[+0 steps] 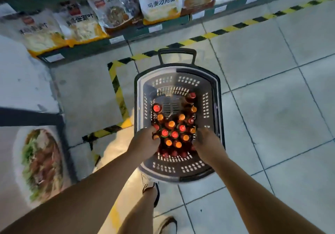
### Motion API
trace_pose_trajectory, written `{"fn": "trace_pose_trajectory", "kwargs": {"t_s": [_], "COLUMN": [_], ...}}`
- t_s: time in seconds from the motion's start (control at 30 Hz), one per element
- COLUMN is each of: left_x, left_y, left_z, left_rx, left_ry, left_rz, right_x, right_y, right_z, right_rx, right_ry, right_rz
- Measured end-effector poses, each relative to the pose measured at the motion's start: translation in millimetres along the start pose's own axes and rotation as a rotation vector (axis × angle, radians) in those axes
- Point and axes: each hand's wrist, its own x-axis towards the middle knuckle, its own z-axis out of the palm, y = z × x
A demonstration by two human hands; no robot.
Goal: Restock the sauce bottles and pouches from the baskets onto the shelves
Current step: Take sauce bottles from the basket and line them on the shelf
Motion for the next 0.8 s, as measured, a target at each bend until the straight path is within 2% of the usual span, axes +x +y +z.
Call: {"fn": "trace_pose_trajectory", "kwargs": {"t_s": [0.2, 0.33, 0.5, 0.67, 0.8], "left_x": [89.5, 136.2, 178.9, 207.0, 222.2], "left_y": [11.0, 17.9, 9.5, -7.3, -12.7], "left_z": [-1.9, 11.3, 35.3, 51.5, 59.8], "left_rx": [0.035, 0.017, 0.018, 0.111, 0.185], "left_ry": [0.074, 0.112, 0.086, 0.12, 0.166], "left_rz": [0.002, -0.012, -0.061, -0.083, -0.039], "right_x": [113.8, 173.5, 229.2, 270.6, 292.0], "right_y": [-13.0, -14.3, -1.8, 9.0, 6.4], "right_z": [-8.9, -10.2, -2.6, 17.0, 25.7], "right_rx": [-0.152, -0.148, -0.187, -0.413, -0.727], "right_ry": [0.01, 0.063, -0.002, -0.017, 0.013], "right_rz": [-0.027, -0.051, -0.095, -0.17, -0.258]}}
